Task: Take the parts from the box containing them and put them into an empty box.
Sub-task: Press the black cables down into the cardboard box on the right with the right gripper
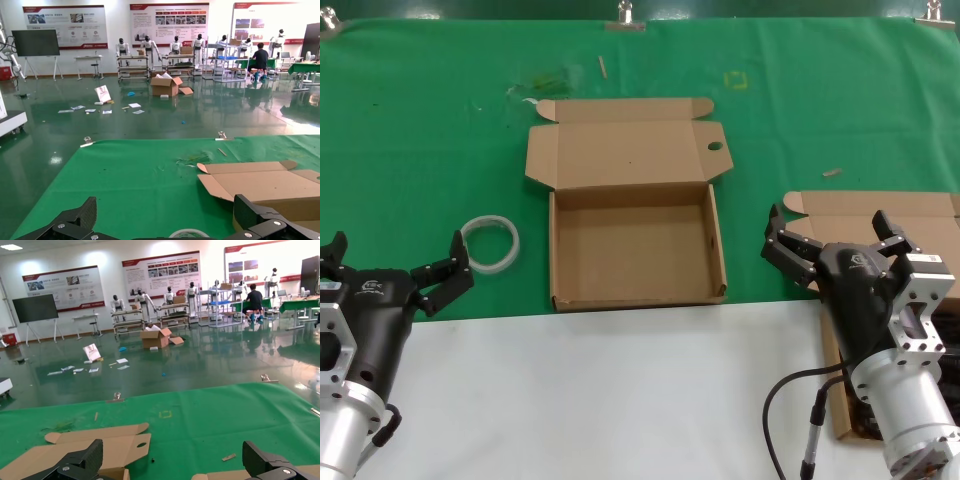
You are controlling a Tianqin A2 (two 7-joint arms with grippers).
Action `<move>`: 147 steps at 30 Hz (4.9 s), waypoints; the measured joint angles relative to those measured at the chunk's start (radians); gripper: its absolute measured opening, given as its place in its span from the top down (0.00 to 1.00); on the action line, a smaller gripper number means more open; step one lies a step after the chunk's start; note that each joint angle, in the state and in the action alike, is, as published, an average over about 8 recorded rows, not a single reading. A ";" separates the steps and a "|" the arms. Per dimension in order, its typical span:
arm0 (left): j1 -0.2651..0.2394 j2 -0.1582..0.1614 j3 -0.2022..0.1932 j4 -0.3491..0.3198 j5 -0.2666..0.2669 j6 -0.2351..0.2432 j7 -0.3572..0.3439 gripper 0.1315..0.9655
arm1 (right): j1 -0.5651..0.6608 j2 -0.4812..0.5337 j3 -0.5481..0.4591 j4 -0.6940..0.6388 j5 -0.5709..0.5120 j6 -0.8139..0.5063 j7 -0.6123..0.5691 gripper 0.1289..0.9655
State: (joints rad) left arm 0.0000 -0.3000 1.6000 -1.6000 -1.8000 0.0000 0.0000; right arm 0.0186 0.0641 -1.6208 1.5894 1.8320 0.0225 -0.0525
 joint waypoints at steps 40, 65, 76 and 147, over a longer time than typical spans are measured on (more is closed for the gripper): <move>0.000 0.000 0.000 0.000 0.000 0.000 0.000 0.00 | -0.009 0.001 -0.098 0.022 0.111 0.119 -0.071 0.00; 0.000 0.000 0.000 0.000 0.000 0.000 0.000 0.00 | -0.048 0.000 -0.293 0.307 0.542 1.097 -1.064 0.00; 0.000 0.000 0.000 0.000 0.000 0.000 0.000 0.00 | 0.106 0.000 -0.239 0.267 0.608 1.383 -1.584 0.00; 0.000 0.000 0.000 0.000 0.000 0.000 0.000 0.00 | 0.272 0.000 -0.026 -0.098 0.745 1.072 -2.024 0.29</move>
State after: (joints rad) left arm 0.0000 -0.3000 1.6000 -1.6000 -1.7997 0.0000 -0.0003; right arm 0.2905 0.0637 -1.6471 1.4911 2.5773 1.0940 -2.0766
